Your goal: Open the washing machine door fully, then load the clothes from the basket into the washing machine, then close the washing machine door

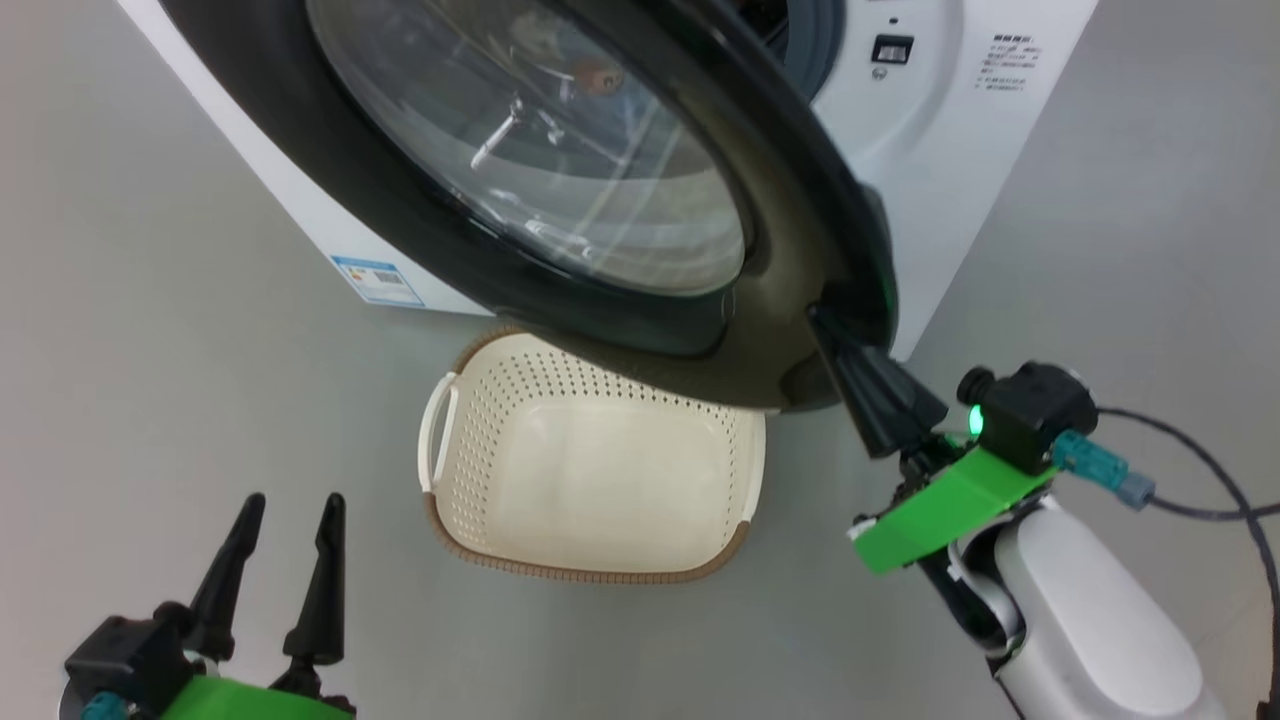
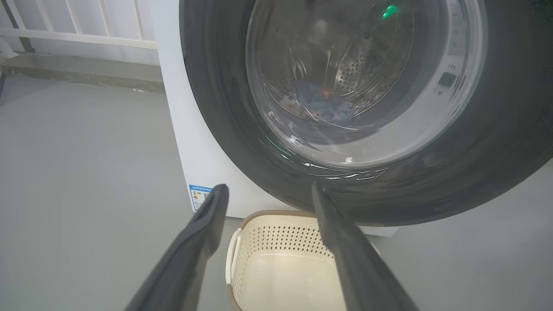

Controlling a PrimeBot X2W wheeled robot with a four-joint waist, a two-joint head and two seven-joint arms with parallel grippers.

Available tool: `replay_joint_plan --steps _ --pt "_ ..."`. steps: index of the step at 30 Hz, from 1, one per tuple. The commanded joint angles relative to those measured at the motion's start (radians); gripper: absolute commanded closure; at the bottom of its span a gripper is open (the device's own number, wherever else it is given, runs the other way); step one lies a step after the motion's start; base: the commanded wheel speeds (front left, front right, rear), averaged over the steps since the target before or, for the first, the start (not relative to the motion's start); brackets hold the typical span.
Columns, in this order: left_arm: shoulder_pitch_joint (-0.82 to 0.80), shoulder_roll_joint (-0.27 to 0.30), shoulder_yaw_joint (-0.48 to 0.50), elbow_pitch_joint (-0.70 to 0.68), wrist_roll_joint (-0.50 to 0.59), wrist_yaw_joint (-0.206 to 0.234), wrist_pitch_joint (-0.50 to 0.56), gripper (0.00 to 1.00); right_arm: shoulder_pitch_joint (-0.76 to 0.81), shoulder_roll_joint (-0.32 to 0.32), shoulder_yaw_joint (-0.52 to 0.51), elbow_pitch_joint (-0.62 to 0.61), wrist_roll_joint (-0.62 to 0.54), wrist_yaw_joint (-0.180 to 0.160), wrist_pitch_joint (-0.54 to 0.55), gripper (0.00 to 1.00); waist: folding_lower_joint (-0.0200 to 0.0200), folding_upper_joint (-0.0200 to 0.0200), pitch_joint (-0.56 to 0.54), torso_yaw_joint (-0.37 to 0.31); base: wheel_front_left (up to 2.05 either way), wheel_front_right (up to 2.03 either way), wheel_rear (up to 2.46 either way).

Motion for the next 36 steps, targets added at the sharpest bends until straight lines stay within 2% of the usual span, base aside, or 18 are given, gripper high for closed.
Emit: replay_joint_plan --steps 1,36 --pt "-0.036 0.016 0.033 -0.027 -0.009 -0.002 -0.007 0.0 -0.025 0.002 0.005 -0.015 -0.005 0.001 -0.008 1.0 0.0 -0.0001 0.021 0.005 0.0 0.0 0.0" --pt "-0.196 -0.012 -0.032 -0.04 -0.029 -0.002 -0.007 0.0 -0.357 -0.007 -0.184 0.117 -0.065 0.001 -0.008 1.0 0.0 -0.0001 0.218 0.055 0.0 0.0 0.0"
